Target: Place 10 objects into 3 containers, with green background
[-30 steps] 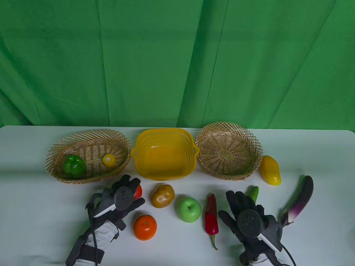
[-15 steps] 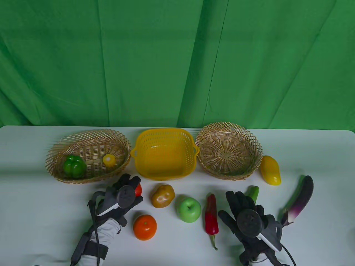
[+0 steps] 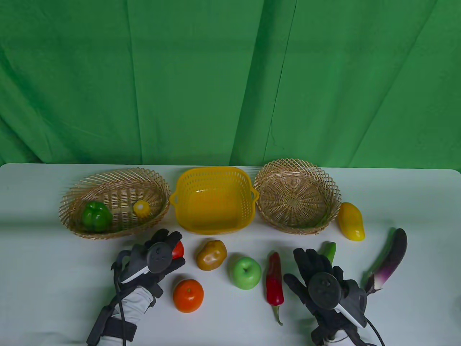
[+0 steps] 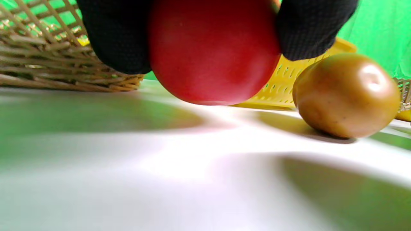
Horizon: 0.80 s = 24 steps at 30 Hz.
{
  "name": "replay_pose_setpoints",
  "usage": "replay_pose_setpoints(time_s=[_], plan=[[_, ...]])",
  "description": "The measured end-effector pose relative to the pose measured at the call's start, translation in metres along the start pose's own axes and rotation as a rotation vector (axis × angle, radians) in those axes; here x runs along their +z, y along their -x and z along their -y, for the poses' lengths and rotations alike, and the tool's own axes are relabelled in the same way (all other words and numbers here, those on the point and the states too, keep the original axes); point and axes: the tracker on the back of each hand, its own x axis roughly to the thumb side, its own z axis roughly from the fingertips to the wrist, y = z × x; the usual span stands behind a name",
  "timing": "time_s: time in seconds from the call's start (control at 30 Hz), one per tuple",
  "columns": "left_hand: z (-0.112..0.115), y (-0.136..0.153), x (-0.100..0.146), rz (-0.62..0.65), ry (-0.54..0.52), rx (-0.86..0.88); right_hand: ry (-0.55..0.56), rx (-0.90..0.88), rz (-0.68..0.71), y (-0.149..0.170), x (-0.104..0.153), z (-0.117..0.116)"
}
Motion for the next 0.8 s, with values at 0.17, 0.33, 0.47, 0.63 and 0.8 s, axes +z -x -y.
replay_pose_setpoints(time_s=[0.17,0.33,0.47,0.63,0.8], plan=[[-0.017,-0.002,0.007,0.017,-0.066,-0.012,0.003,-0.001,0.002,0.000,0.000,0.000],[-0.045,0.006,0.010,-0.023,-0.161,-0.057,0.005,-0.002,0.002,0.001,0.000,0.000],[-0.068,0.017,0.010,-0.073,-0.220,-0.060,0.005,-0.002,0.001,0.001,0.000,-0.001],[-0.091,0.032,0.006,-0.152,-0.274,-0.114,0.003,0.000,-0.002,0.001,0.000,-0.001],[-0.102,0.047,-0.002,-0.245,-0.279,-0.161,0.003,-0.001,-0.005,0.002,0.000,-0.001]])
